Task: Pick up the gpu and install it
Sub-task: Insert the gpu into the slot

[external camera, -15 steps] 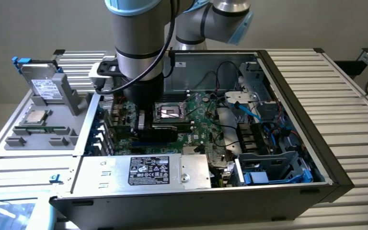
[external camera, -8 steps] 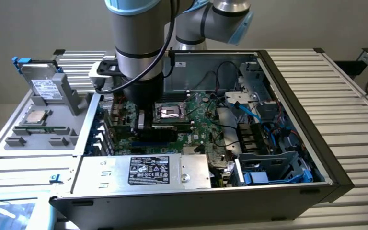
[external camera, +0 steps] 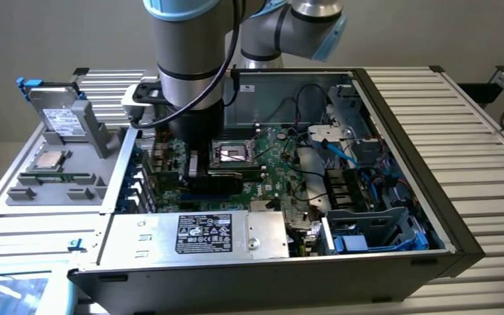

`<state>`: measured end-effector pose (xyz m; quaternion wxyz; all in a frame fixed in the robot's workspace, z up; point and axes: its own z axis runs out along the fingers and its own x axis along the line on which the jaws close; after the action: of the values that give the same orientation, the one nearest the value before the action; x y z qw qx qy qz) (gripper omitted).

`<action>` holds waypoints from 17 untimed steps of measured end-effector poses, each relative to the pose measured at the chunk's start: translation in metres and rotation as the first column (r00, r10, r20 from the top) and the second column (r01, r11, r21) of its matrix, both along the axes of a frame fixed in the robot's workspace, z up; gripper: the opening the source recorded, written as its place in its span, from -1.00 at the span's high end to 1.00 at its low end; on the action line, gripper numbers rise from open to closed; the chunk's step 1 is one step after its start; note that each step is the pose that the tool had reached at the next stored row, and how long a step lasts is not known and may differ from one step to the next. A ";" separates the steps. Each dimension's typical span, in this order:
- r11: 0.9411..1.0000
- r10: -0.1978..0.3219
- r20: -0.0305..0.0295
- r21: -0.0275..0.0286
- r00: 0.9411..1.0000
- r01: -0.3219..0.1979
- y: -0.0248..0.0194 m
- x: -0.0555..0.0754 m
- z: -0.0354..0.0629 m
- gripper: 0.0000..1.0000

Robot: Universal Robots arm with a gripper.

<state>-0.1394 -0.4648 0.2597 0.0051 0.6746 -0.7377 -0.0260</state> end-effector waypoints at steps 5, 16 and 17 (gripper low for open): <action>1.000 -0.002 -0.012 0.000 1.000 0.002 0.0000 0.001 0.0000 0.44; 1.000 -0.002 -0.015 0.000 1.000 0.002 0.0001 0.001 -0.0020 0.44; 1.000 -0.002 -0.016 0.000 1.000 0.002 0.0000 0.001 -0.0022 0.44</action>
<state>-0.1384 -0.4648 0.2576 0.0110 0.6736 -0.7383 -0.0312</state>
